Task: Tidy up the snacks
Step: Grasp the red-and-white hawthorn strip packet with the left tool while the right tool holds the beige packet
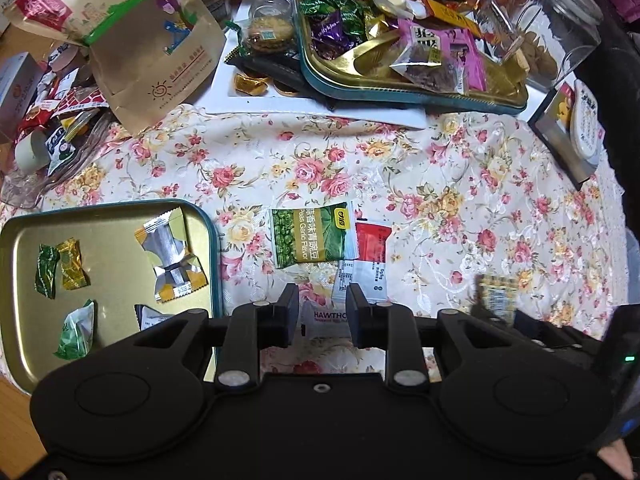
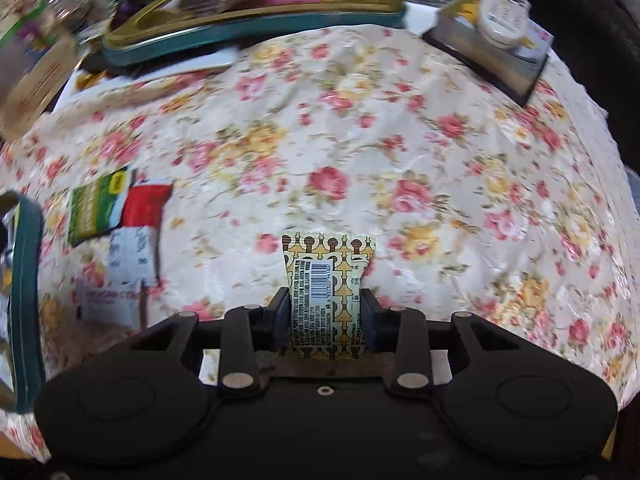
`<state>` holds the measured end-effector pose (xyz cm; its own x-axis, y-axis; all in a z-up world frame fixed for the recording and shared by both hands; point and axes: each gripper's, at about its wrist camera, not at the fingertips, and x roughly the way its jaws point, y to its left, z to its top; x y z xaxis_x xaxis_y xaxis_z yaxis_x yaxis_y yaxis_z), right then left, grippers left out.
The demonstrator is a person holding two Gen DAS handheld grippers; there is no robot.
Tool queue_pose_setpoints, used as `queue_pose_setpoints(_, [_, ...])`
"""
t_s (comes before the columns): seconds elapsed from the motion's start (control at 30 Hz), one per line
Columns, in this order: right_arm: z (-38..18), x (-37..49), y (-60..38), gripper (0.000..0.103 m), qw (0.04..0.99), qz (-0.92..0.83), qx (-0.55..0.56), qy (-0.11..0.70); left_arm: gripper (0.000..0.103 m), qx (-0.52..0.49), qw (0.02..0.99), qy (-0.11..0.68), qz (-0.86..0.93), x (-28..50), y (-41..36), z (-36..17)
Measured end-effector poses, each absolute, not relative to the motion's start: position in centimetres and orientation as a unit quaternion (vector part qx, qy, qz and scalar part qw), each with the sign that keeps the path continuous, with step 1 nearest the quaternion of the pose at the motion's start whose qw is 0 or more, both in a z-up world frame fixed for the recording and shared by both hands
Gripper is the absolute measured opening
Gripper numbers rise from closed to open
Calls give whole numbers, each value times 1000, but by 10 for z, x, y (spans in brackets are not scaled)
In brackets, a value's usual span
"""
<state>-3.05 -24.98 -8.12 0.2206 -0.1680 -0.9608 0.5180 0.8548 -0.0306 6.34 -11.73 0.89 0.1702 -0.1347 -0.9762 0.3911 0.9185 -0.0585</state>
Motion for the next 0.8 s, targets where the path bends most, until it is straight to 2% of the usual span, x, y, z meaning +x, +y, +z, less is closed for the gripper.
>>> queue_pose_setpoints(0.1, [-75,-36,-262,37,764,-239,165,576,36,105,760,620,-164,69,-124,-2])
queue_pose_setpoints(0.5, [-39,-54,-284,37,779,-233,229,535,36,2,789,611,-65,111,-120,-37])
queue_pose_setpoints(0.67, [-32,-62,-290,37,781,-231,245,526,36,50,806,589,6,128,-129,-56])
queue_pose_setpoints(0.8, [-27,-68,-291,37,785,-228,247,521,37,97,795,599,-3,127,-139,-73])
